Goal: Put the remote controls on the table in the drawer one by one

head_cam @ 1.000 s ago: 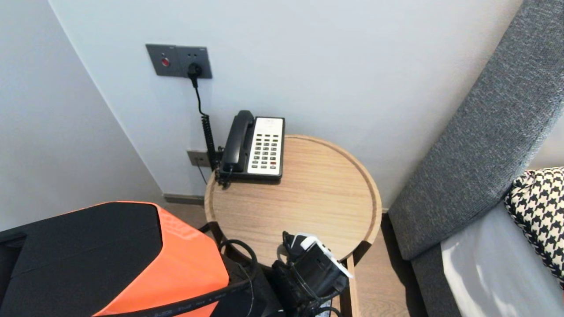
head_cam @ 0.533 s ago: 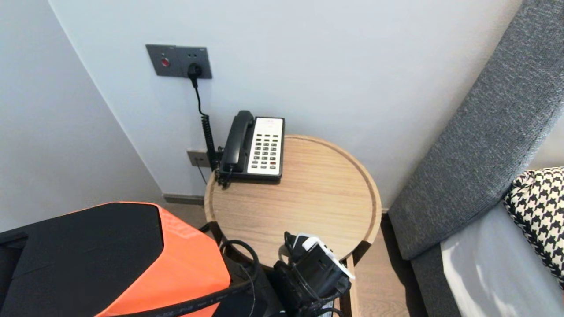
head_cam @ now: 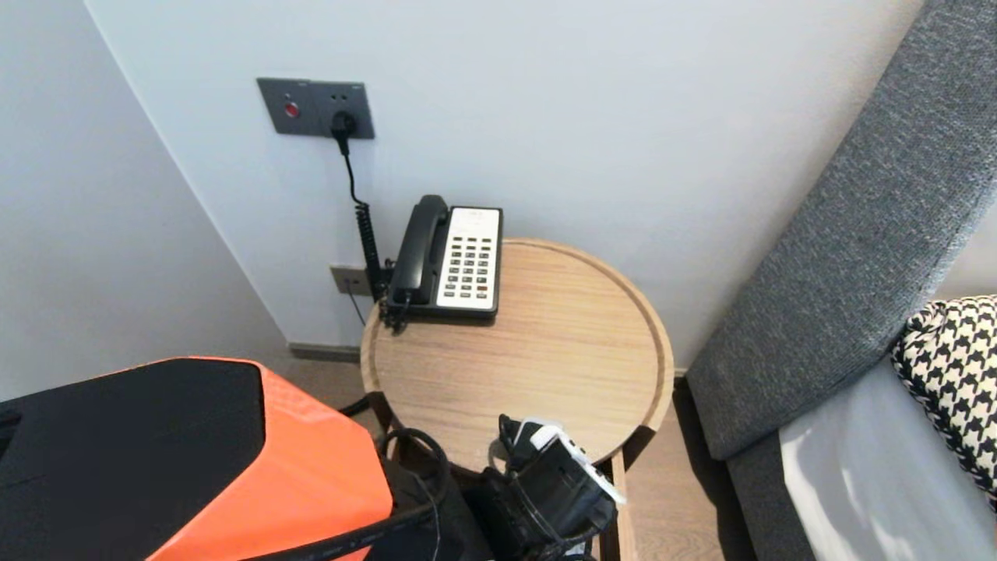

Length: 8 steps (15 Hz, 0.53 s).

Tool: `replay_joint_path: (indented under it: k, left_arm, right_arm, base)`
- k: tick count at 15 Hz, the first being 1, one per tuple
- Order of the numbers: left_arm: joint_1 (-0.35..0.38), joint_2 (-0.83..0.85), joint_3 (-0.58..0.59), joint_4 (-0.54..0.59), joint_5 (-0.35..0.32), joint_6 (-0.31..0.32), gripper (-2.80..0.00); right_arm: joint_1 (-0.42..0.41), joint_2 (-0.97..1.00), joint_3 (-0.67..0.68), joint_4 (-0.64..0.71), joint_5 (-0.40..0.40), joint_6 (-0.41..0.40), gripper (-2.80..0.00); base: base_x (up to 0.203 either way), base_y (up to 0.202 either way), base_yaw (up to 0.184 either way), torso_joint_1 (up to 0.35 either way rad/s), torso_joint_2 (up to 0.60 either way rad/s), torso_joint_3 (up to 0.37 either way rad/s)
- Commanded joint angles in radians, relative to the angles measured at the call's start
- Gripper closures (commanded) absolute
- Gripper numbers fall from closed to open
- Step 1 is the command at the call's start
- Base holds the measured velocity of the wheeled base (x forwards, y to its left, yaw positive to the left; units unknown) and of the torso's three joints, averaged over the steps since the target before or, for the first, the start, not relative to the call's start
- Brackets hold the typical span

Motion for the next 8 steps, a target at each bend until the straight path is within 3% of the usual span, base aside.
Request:
replay_joint_path:
  k: [1, 8]
  left_arm:
    - [-0.006, -0.066, 0.034, -0.005, 0.004, -0.003, -2.80]
    - [0.007, -0.254, 0.126, 0.007, 0.004, 0.007, -2.80]
  right_arm:
    - [0.000, 0.001, 0.025, -0.001, 0.000, 0.000, 0.00]
    - [0.000, 0.000, 0.025, -0.001, 0.000, 0.000, 0.00]
  base:
    - [0.000, 0.000, 0.000, 0.000, 0.00, 0.000]
    - [0.000, 0.000, 0.000, 0.000, 0.00, 0.000]
